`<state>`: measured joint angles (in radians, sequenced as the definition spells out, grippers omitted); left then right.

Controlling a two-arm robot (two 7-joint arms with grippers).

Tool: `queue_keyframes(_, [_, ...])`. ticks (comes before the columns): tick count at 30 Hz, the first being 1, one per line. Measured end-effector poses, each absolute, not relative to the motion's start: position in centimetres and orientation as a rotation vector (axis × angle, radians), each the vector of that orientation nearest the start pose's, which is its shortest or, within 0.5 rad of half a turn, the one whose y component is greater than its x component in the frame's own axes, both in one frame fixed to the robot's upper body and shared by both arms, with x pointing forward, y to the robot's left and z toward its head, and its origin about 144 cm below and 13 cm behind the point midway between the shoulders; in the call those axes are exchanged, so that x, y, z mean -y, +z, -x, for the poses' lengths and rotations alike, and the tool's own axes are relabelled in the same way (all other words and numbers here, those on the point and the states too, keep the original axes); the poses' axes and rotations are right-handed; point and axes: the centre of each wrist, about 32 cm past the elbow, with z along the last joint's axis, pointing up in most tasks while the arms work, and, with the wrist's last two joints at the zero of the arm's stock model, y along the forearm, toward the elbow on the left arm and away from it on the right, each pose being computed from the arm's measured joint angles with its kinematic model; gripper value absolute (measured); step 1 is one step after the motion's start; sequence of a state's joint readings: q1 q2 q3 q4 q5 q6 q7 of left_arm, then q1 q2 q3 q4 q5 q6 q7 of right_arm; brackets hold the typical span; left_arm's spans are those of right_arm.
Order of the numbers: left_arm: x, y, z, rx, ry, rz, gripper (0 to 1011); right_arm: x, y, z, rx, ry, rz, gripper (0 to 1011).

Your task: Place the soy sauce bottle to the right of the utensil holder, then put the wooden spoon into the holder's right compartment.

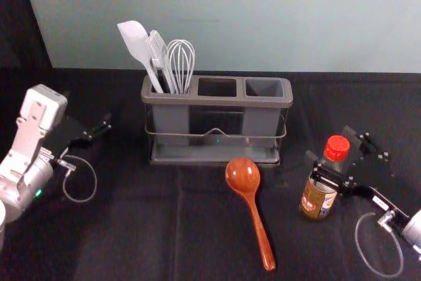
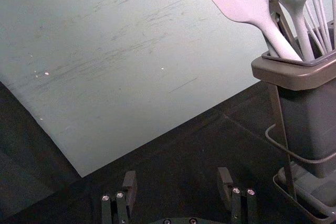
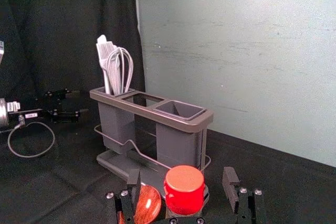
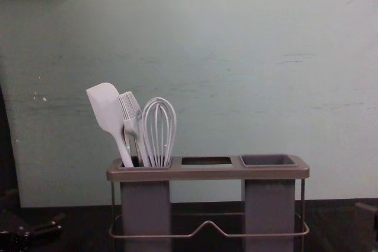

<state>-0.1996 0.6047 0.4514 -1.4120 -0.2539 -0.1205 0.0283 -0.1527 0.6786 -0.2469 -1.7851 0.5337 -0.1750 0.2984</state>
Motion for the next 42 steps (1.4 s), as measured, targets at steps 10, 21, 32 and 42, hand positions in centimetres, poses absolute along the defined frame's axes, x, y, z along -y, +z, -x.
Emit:
queue_keyframes(10, [-30.97,113.98,-48.86,0.285,1.248,-0.304,1005,30.49,116.95,-40.81,0.103,-0.937,0.022,1002])
queue_keyframes(21, [-30.97,113.98,-48.86,0.285,1.248,-0.304,1005,30.50,116.89,-40.78,0.105,-0.957,0.022,1003])
queue_keyframes(32, [-30.97,113.98,-48.86,0.285,1.248,-0.304,1005,30.66,116.62,-40.76,0.098,-0.960,0.014,994])
queue_keyframes(42, [-30.97,113.98,-48.86,0.285,1.248,-0.304,1005,30.89,116.56,-40.73,0.093,-0.957,0.005,743])
